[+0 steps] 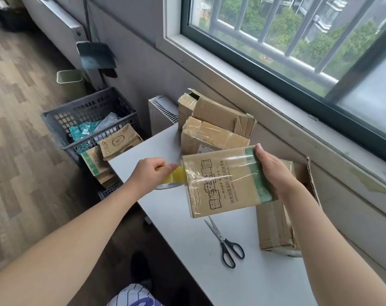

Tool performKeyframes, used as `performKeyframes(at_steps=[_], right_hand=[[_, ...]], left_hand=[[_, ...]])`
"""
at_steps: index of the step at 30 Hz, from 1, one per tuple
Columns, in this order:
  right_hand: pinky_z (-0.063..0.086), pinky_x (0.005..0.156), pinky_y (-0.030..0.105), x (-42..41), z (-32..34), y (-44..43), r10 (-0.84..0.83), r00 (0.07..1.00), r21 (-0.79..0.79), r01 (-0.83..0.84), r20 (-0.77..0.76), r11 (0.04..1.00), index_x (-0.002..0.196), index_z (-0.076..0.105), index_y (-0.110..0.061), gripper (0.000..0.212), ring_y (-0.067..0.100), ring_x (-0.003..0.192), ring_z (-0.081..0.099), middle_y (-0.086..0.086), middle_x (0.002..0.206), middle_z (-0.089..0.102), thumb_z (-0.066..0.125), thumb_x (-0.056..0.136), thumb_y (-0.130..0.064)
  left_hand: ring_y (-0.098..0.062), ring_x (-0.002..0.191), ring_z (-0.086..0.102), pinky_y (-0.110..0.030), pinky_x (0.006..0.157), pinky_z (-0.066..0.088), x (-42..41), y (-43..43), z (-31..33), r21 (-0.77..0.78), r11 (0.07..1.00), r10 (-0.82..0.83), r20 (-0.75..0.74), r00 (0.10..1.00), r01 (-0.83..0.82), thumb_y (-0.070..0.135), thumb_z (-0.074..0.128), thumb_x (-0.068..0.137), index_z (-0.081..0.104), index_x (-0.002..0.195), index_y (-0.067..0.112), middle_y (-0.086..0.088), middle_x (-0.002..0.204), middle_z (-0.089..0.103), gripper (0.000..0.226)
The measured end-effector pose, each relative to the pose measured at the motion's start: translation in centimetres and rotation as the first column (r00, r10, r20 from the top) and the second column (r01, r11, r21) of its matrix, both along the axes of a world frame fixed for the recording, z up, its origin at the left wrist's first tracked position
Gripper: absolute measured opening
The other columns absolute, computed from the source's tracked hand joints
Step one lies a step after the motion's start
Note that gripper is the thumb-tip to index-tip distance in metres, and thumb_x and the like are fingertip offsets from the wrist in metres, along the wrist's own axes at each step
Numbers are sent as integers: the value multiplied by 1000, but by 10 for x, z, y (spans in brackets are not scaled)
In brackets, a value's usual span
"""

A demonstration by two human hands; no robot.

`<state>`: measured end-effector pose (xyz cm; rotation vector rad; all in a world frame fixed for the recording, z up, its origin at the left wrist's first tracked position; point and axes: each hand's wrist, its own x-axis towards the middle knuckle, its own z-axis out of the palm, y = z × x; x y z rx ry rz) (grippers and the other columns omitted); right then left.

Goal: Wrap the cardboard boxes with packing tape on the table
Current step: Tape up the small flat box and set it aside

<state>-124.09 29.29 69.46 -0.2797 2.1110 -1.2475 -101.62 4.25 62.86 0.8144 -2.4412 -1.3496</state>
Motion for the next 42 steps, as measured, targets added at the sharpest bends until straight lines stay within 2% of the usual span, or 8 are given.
performKeyframes(at_steps=[5, 9, 13, 17, 25, 30, 36, 42], right_hand=[[58, 67, 27, 13, -14, -2, 2, 989, -90, 11, 145, 996, 105, 74, -18, 54, 15, 78, 75, 1, 92, 79, 47, 98, -64], [59, 90, 42, 23, -37, -12, -10, 968, -40, 20, 250, 999, 110, 74, -19, 64, 24, 93, 76, 6, 104, 79, 50, 91, -75], [53, 101, 51, 35, -66, -37, 61, 975, 125, -89, 212, 988, 106, 72, -24, 66, 28, 104, 72, 6, 106, 75, 36, 94, -78], [56, 95, 50, 52, -94, -70, 159, 987, 214, -150, -22, 965, 107, 69, -23, 42, 28, 108, 66, 0, 105, 70, 35, 107, -48], [55, 91, 36, 67, -54, -85, 227, 926, 47, -252, 301, 967, 111, 74, -23, 77, 17, 101, 70, -3, 109, 76, 31, 91, -83], [45, 87, 33, 71, -42, -92, 302, 952, 281, -276, -53, 919, 106, 71, -4, 67, 32, 108, 63, 9, 105, 68, 33, 105, -60], [44, 88, 39, 66, -65, -88, 324, 904, 352, -217, -280, 910, 107, 70, -18, 55, 36, 113, 59, 13, 115, 71, 28, 108, -54], [44, 79, 41, 65, -68, -93, 391, 818, 456, -181, -422, 871, 103, 63, -21, 50, 37, 107, 60, 10, 107, 71, 24, 108, -52]], left_hand=[[-7, 59, 54, -16, 54, 42, -4, 5, 27, 253, 965, -38, -143, 989, 74, 95, 60, 60, 64, 77, 1, 3, 64, 58, 95], [-15, 69, 73, -19, 61, 52, -6, 2, 46, 387, 903, -131, -172, 976, 189, 63, 68, 88, 77, 94, 3, -7, 82, 78, 61], [-16, 48, 52, -23, 51, 41, -6, -5, 60, 258, 943, -202, -52, 978, 208, 52, 65, 92, 67, 69, 0, -11, 56, 55, 58], [-12, 41, 33, -19, 43, 29, -17, 10, 60, 51, 985, -169, 185, 968, 162, 52, 69, 93, 44, 56, 9, -2, 52, 32, 62], [-21, 51, 51, -33, 55, 37, -41, 15, 38, -164, 984, 2, 410, 912, 72, 60, 61, 93, 42, 48, 18, 3, 44, 47, 64], [-22, 60, 65, -31, 63, 49, -53, 23, 21, -25, 998, -45, 423, 905, 61, 59, 57, 96, 56, 58, 14, -6, 60, 65, 58], [-15, 60, 56, -30, 60, 44, -40, 12, 3, 230, 971, -123, 226, 966, 69, 57, 62, 95, 62, 64, 13, -2, 61, 57, 53], [-13, 49, 34, -34, 56, 28, -9, -7, -30, 105, 984, -169, 341, 925, 142, 65, 64, 88, 39, 54, 20, 3, 52, 32, 62]])
